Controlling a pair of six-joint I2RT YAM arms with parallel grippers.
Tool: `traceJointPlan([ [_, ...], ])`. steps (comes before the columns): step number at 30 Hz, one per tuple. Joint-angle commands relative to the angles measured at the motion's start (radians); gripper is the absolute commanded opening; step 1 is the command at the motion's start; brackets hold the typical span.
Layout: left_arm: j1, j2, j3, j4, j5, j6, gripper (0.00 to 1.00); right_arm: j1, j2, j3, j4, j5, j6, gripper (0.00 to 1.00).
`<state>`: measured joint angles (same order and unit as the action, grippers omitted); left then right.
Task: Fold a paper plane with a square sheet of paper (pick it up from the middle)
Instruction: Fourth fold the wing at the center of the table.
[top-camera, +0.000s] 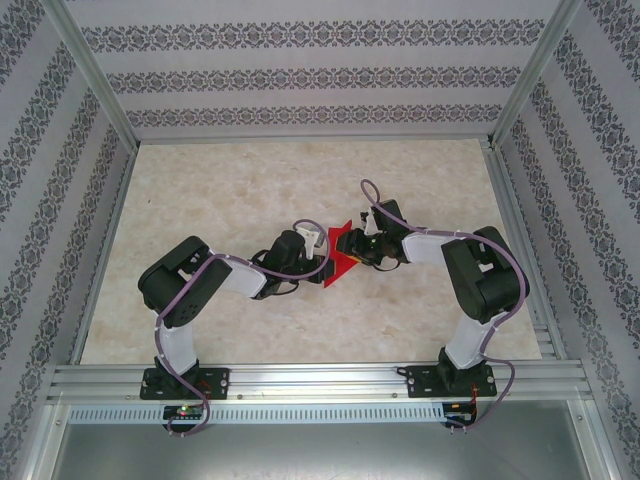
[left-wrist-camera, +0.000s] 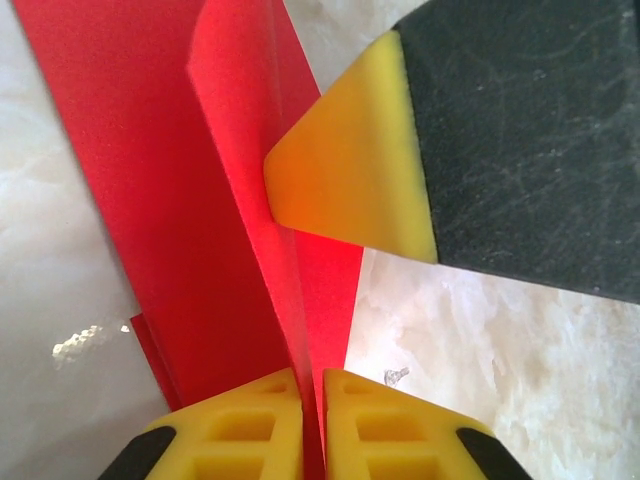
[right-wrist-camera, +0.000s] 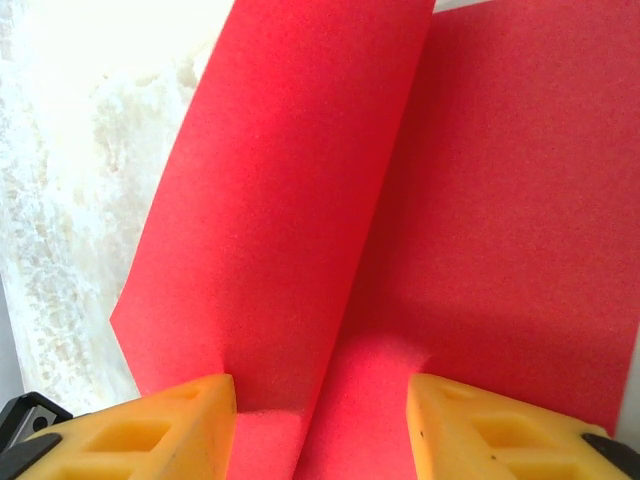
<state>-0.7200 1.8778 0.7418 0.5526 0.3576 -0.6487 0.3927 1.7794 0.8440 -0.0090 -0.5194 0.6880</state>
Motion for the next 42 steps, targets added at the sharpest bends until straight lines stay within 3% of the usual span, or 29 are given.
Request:
traceJointPlan([
  [1, 0.011, 0.009, 0.023, -0.014, 0.016, 0.010, 0.14, 0.012, 0.024, 0.023, -0.036, 0.043, -0.018, 0.49],
  [9, 0.018, -0.070, 0.013, -0.108, -0.013, 0.019, 0.34, 0.020, 0.040, 0.051, -0.130, 0.125, -0.015, 0.49],
  [15, 0.023, -0.156, -0.010, -0.192, -0.074, 0.011, 0.42, 0.032, 0.064, 0.074, -0.195, 0.174, 0.000, 0.50],
  [20, 0.027, -0.206, -0.020, -0.216, -0.104, -0.027, 0.42, 0.035, 0.072, 0.088, -0.235, 0.208, 0.008, 0.50],
  [31, 0.027, -0.121, 0.019, -0.128, 0.038, -0.075, 0.23, 0.038, 0.098, 0.102, -0.273, 0.226, 0.007, 0.51],
  [42, 0.027, -0.061, 0.072, -0.176, 0.059, -0.074, 0.19, 0.038, 0.130, 0.121, -0.304, 0.232, 0.016, 0.52],
])
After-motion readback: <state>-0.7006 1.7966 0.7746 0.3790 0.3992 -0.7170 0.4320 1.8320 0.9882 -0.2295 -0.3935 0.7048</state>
